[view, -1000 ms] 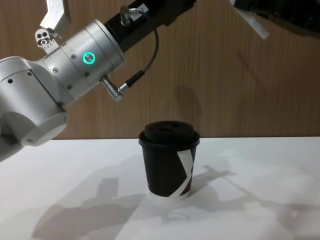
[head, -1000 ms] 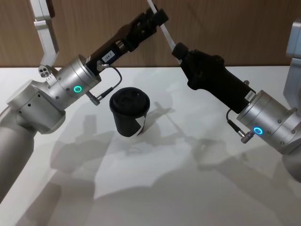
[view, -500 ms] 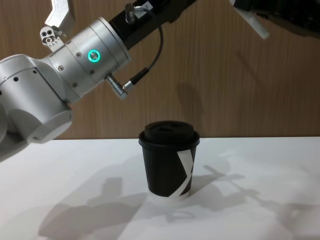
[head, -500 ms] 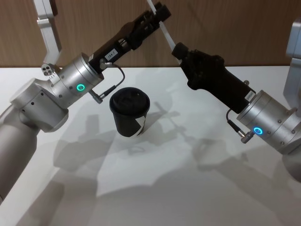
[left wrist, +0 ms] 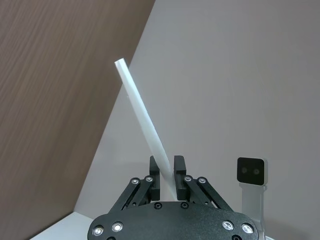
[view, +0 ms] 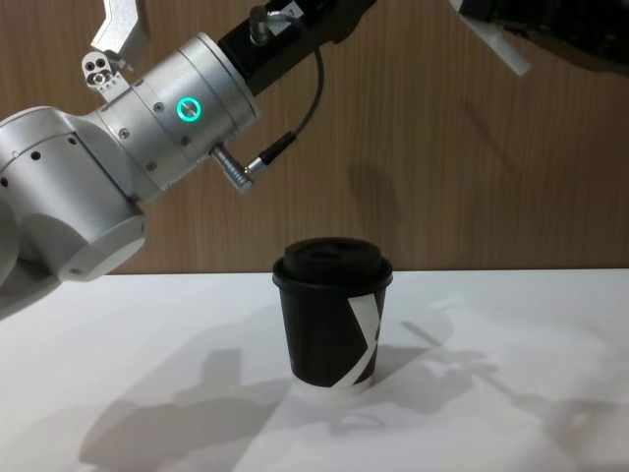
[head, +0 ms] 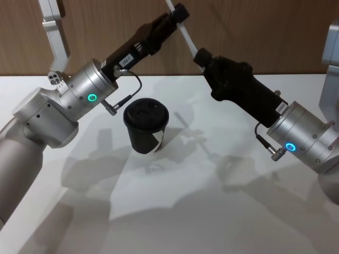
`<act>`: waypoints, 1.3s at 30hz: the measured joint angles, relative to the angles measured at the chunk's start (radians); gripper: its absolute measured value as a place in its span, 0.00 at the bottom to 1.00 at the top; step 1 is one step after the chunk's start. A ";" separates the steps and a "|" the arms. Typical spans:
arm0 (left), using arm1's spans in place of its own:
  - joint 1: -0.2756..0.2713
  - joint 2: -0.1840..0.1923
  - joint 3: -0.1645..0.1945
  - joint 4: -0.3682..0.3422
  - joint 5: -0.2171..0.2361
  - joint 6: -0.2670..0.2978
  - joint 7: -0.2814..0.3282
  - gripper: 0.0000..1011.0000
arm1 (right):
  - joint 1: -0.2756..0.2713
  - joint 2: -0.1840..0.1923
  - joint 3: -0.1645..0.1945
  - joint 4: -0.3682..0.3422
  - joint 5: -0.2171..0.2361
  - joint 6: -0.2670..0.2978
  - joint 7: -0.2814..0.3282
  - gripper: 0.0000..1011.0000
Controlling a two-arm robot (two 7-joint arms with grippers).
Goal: Pick up the straw with one hand, pass it to the other hand, and insert it into the cup.
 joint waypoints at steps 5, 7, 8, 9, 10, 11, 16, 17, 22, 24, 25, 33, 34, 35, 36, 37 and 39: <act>-0.001 0.002 0.004 0.000 -0.002 -0.002 0.002 0.14 | 0.000 0.000 0.000 0.000 0.000 0.000 0.000 0.00; -0.003 0.002 0.007 0.000 -0.003 -0.002 0.004 0.13 | 0.000 0.000 0.000 0.000 0.000 0.000 0.000 0.00; -0.003 0.002 0.009 0.000 -0.004 -0.002 0.005 0.12 | 0.000 0.000 0.000 0.000 0.000 0.000 0.000 0.00; -0.003 0.002 0.009 0.000 -0.004 -0.002 0.005 0.12 | 0.000 0.000 0.000 0.000 0.000 0.000 0.000 0.00; -0.004 0.003 0.010 0.000 -0.005 -0.002 0.007 0.11 | 0.000 0.000 0.000 0.000 0.000 0.000 0.000 0.00; -0.004 0.003 0.011 -0.001 -0.005 -0.002 0.007 0.10 | 0.000 0.000 0.000 0.000 0.000 0.000 0.000 0.00; -0.004 0.006 0.017 -0.004 -0.007 -0.001 0.013 0.07 | 0.000 0.000 0.000 0.000 0.000 0.000 0.000 0.04; -0.004 0.006 0.018 -0.005 -0.007 -0.001 0.014 0.07 | 0.000 0.000 0.000 0.000 0.000 0.000 0.000 0.08; -0.004 0.010 0.023 -0.010 -0.008 -0.001 0.020 0.04 | 0.000 0.000 0.000 0.000 0.000 0.000 0.000 0.20; -0.003 0.011 0.023 -0.012 -0.009 -0.001 0.021 0.03 | 0.000 0.000 0.000 0.000 0.000 0.000 0.000 0.27; -0.003 0.012 0.025 -0.015 -0.010 -0.002 0.023 0.02 | 0.000 0.000 0.000 0.000 0.000 0.000 0.000 0.31; 0.004 0.023 0.029 -0.031 -0.007 -0.014 0.047 0.01 | 0.000 0.000 0.000 0.000 0.000 0.000 0.000 0.57; 0.006 0.027 0.030 -0.036 -0.002 -0.020 0.059 0.01 | 0.000 0.000 0.000 0.000 0.000 0.000 0.000 0.59; 0.007 0.028 0.030 -0.039 0.000 -0.022 0.064 0.01 | 0.000 0.000 0.000 0.000 0.000 0.000 0.000 0.61; 0.008 0.031 0.031 -0.043 0.003 -0.025 0.070 0.01 | 0.000 0.000 0.000 0.000 0.000 0.000 0.000 0.67; 0.010 0.033 0.031 -0.046 0.007 -0.029 0.078 0.01 | 0.000 0.000 0.000 0.000 0.000 0.000 0.000 0.68; 0.014 0.040 0.031 -0.056 0.018 -0.038 0.097 0.01 | 0.000 0.000 0.000 0.000 0.000 0.000 0.000 0.73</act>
